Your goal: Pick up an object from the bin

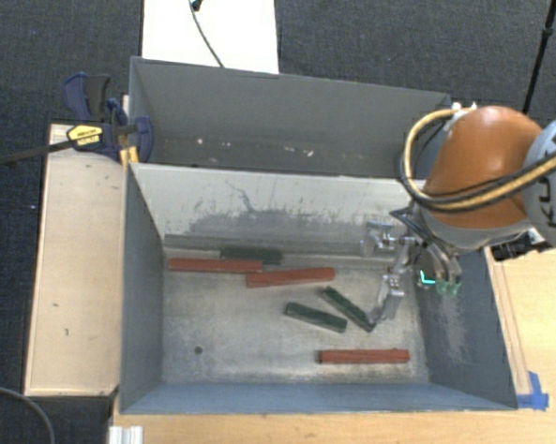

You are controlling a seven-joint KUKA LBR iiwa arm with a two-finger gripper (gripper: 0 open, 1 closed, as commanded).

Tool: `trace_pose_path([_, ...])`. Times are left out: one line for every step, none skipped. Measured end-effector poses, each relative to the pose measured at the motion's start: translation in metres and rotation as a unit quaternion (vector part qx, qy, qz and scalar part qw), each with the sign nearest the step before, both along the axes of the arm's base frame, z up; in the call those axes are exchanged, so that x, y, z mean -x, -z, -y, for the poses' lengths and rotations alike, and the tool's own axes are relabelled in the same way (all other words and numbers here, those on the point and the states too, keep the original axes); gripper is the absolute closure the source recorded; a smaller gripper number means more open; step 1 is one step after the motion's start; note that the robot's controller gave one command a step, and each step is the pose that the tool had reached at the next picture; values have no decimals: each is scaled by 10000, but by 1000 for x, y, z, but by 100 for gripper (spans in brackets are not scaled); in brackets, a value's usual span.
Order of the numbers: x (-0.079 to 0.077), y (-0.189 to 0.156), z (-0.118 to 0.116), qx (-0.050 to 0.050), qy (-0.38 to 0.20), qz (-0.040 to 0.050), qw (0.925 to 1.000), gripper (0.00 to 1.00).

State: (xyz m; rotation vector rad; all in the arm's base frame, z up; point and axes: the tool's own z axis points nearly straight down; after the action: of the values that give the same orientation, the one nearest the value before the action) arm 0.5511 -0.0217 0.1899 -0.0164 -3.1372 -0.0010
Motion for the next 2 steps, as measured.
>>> trace_pose_path([8,123,-60,-8,229,27,9997,0])
trace_pose_path([30,88,-74,-2,56,23,10000,0])
